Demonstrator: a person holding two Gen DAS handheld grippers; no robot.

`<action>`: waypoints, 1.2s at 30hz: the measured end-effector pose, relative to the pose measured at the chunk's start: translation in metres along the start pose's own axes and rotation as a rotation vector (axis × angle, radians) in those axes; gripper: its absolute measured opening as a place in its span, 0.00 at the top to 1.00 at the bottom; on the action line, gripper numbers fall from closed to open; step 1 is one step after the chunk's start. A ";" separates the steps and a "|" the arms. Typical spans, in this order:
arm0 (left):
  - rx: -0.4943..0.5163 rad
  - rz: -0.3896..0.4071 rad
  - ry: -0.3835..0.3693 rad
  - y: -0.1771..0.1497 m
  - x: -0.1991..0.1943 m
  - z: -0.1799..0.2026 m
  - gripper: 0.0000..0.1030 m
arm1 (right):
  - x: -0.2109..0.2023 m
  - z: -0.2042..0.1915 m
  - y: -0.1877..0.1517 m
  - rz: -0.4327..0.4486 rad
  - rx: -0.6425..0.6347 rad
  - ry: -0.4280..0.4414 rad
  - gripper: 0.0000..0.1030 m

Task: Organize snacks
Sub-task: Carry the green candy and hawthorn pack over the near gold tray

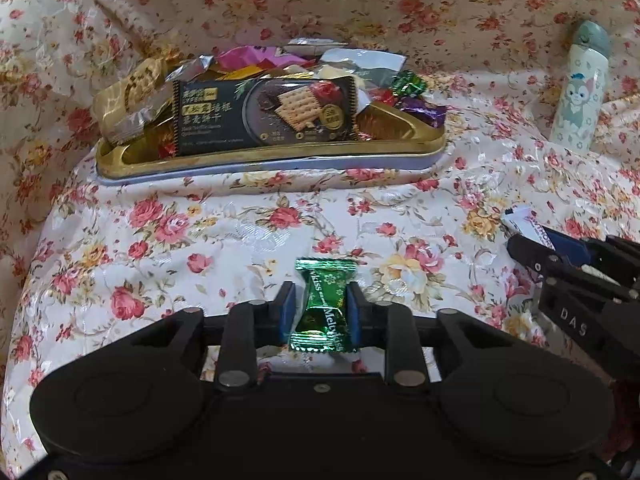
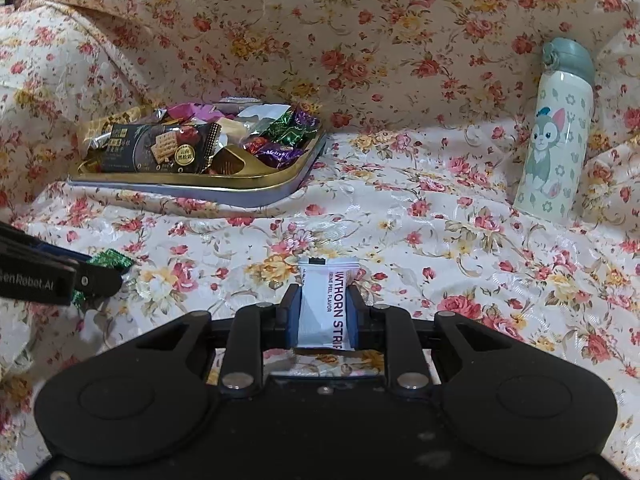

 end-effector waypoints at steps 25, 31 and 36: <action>-0.167 -0.118 0.000 -0.034 -0.082 -0.017 0.76 | -0.132 -0.006 -0.003 -0.192 0.230 0.039 0.78; -0.169 -0.090 0.030 -0.038 -0.125 -0.013 0.76 | -0.176 -0.006 0.005 -0.147 0.241 0.002 0.78; -0.144 -0.048 0.054 -0.042 -0.160 -0.003 0.76 | -0.212 -0.013 0.007 -0.105 0.252 0.004 0.78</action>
Point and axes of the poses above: each gripper's, at about its wrist camera, not at the fingertips, and x roughly the way its jaws point, z to its right, y to its top, the point moved 10 cm from there along x, roughly the way its jaws point, and after that the axes turned 11 degrees about z, right-handed, at the moved point
